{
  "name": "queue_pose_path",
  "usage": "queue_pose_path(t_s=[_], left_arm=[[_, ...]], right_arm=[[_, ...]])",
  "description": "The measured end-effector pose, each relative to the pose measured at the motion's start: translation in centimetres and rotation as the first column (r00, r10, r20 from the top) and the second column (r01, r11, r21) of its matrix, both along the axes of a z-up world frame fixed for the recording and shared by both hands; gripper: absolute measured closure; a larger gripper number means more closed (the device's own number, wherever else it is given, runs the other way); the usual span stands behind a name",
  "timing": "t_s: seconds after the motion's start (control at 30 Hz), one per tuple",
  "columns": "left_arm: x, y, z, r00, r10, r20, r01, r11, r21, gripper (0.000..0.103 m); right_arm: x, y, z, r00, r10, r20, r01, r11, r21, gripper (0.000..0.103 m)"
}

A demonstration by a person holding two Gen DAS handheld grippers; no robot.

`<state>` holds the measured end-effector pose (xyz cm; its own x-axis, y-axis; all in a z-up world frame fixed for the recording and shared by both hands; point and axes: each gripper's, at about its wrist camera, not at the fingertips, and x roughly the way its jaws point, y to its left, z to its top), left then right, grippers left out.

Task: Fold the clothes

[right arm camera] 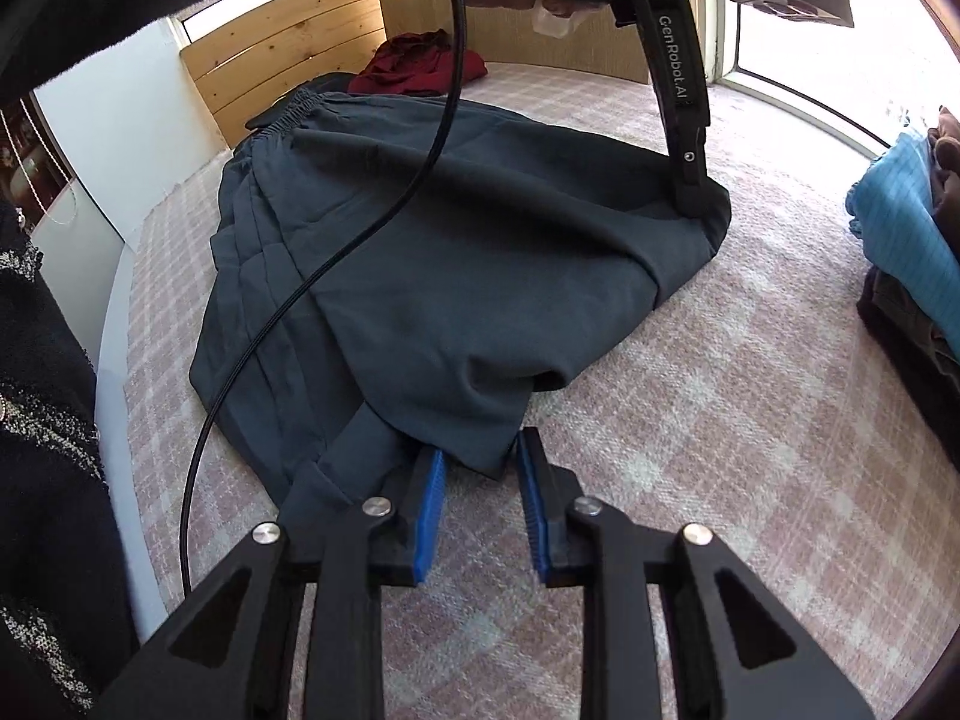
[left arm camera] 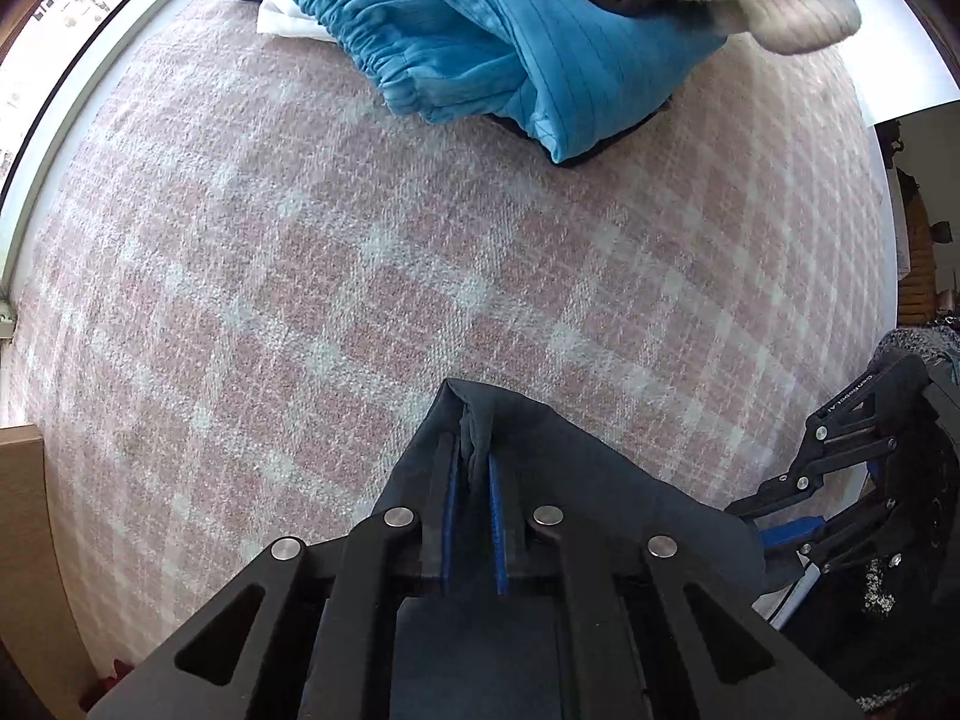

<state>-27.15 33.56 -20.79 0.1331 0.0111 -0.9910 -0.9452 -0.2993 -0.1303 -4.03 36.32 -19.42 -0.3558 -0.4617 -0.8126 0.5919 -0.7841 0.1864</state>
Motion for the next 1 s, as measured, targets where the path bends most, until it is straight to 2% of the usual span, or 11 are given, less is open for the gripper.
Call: queue_pose_path(t_s=[0.07, 0.23, 0.43, 0.53, 0.6, 0.7, 0.77, 0.83, 0.93, 1.0], left_arm=[[0.3, 1.4, 0.2, 1.000, -0.005, -0.009, 0.005, 1.000, 0.004, 0.098], [0.9, 2.1, 1.3, 0.999, -0.004, -0.033, 0.005, 1.000, 0.030, 0.100], [0.7, 1.8, 3.0, 0.999, 0.021, -0.028, -0.020, 0.998, 0.066, 0.100], [1.1, 1.2, 4.1, 0.999, 0.011, -0.031, -0.008, 0.996, 0.086, 0.100], [1.4, 1.5, 4.3, 0.999, 0.009, -0.038, -0.006, 0.996, 0.092, 0.100], [1.1, 1.7, 3.7, 0.999, 0.033, -0.034, -0.030, 0.997, 0.074, 0.100], [1.2, 1.8, 3.6, 0.999, 0.032, -0.036, -0.029, 0.997, 0.074, 0.100], [0.9, 1.2, 3.5, 0.998, 0.038, -0.048, -0.034, 0.997, 0.068, 0.100], [-0.2, 0.5, 3.6, 0.999, 0.027, -0.045, -0.024, 0.998, 0.056, 0.098], [-1.1, 2.3, 4.6, 0.998, 0.033, -0.060, -0.029, 0.998, 0.064, 0.092]], right_arm=[[-0.3, 0.0, 0.1, 1.000, -0.006, 0.023, 0.006, 1.000, -0.013, 0.099], [0.4, 0.3, 1.6, 0.999, -0.022, 0.041, 0.025, 0.997, -0.077, 0.101], [2.9, 1.6, 3.8, 0.995, -0.066, 0.071, 0.077, 0.983, -0.166, 0.101], [4.2, 0.8, 4.5, 0.994, -0.076, 0.076, 0.088, 0.979, -0.181, 0.101], [5.0, 0.0, 4.5, 0.995, -0.075, 0.066, 0.085, 0.981, -0.173, 0.101], [5.7, 0.2, 2.7, 0.983, -0.118, 0.141, 0.144, 0.970, -0.196, 0.101], [6.8, -0.2, 2.8, 0.983, -0.115, 0.141, 0.143, 0.969, -0.204, 0.102], [7.4, -0.3, 2.6, 0.976, -0.118, 0.180, 0.160, 0.958, -0.237, 0.103], [7.8, -0.7, 0.8, 0.965, -0.119, 0.235, 0.159, 0.974, -0.161, 0.103], [7.8, 0.1, 1.2, 0.960, -0.121, 0.252, 0.167, 0.971, -0.169, 0.103]])
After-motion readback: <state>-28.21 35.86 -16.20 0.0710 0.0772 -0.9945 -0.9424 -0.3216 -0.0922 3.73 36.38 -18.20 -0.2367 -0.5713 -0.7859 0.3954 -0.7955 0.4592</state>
